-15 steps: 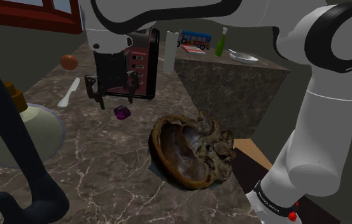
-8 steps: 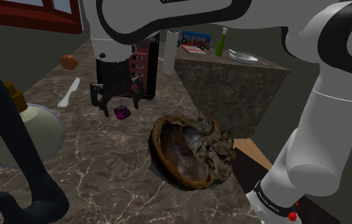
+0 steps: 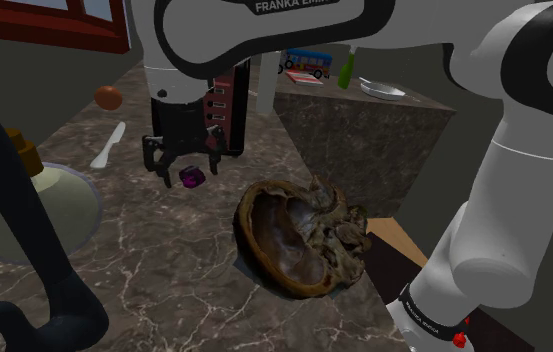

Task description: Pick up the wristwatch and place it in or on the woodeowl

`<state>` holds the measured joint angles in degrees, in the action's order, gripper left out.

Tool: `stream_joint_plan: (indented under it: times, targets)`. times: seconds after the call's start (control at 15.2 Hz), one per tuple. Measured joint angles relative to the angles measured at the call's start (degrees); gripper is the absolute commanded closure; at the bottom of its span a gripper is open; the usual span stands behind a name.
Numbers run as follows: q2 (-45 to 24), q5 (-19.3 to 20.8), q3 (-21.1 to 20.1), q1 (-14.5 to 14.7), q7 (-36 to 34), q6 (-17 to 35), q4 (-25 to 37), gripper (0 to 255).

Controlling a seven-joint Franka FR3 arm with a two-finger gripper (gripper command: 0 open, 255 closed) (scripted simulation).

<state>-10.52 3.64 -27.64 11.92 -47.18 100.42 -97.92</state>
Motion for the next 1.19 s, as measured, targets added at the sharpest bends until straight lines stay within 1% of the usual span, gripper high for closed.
stream_joint_plan:
  times: [0.07, 0.13, 0.79, 1.19]
  targets:
    - [0.07, -0.04, -0.01, -0.02, 0.02, 0.02, -0.08, 0]
    - [0.04, -0.03, -0.02, -0.01, 0.00, 0.01, -0.05, 255]
    - [0.04, -0.09, -0.04, 0.02, -0.10, -0.02, 0.09, 255]
    - [0.32, -0.34, -0.01, -0.09, 0.23, -3.48, 2.75, 255]
